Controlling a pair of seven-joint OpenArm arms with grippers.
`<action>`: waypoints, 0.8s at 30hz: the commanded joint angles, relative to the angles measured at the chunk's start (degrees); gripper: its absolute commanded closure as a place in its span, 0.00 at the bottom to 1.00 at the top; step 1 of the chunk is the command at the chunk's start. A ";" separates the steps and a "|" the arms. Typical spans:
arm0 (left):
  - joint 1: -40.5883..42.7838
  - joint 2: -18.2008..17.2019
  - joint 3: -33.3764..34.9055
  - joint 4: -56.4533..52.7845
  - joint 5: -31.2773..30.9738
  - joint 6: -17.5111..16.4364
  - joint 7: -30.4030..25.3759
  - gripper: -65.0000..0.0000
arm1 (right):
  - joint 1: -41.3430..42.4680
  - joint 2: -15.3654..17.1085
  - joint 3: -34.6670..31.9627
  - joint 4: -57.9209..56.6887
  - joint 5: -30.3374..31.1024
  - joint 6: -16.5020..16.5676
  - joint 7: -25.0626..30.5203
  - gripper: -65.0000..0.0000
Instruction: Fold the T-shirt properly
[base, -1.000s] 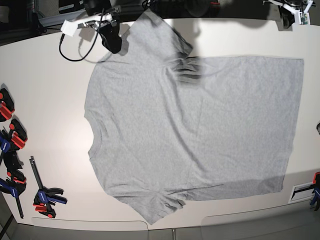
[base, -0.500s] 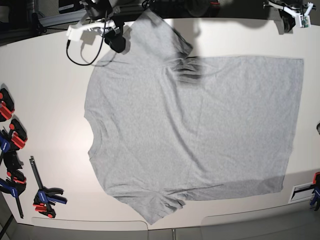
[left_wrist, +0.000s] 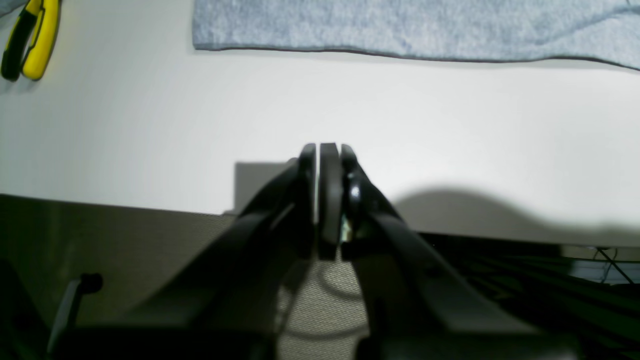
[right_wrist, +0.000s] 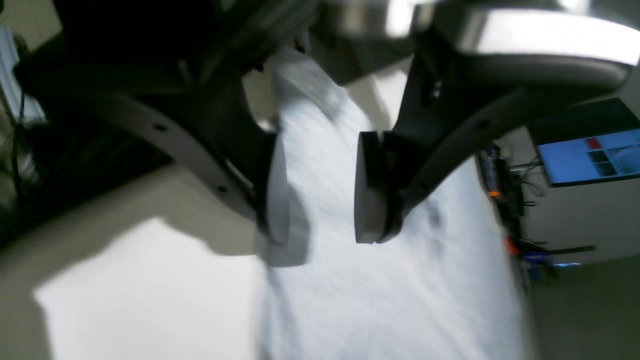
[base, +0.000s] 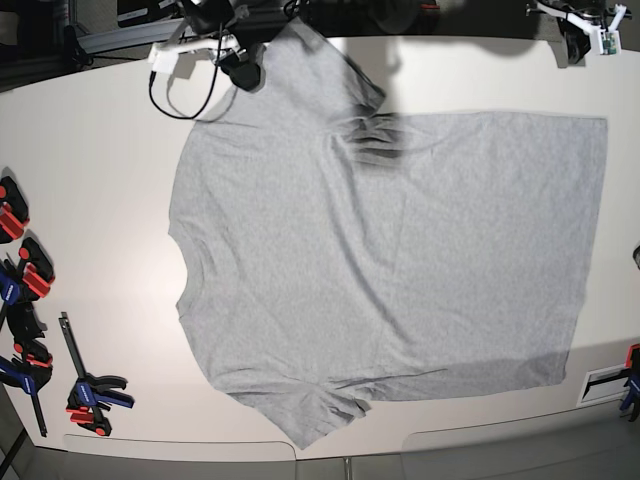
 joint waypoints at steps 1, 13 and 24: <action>0.85 -0.46 -0.61 0.74 -0.31 -0.07 -1.31 1.00 | -0.46 -0.12 -0.07 -0.39 0.63 1.05 0.98 0.67; 0.85 -0.46 -0.61 0.74 -0.31 -0.04 -1.57 1.00 | 2.23 -0.12 -3.76 -6.49 -0.55 1.11 0.70 0.67; 0.85 -0.31 -0.63 0.74 0.20 -0.02 -9.27 1.00 | 2.25 -0.12 -10.97 -6.47 -10.82 1.09 2.64 0.90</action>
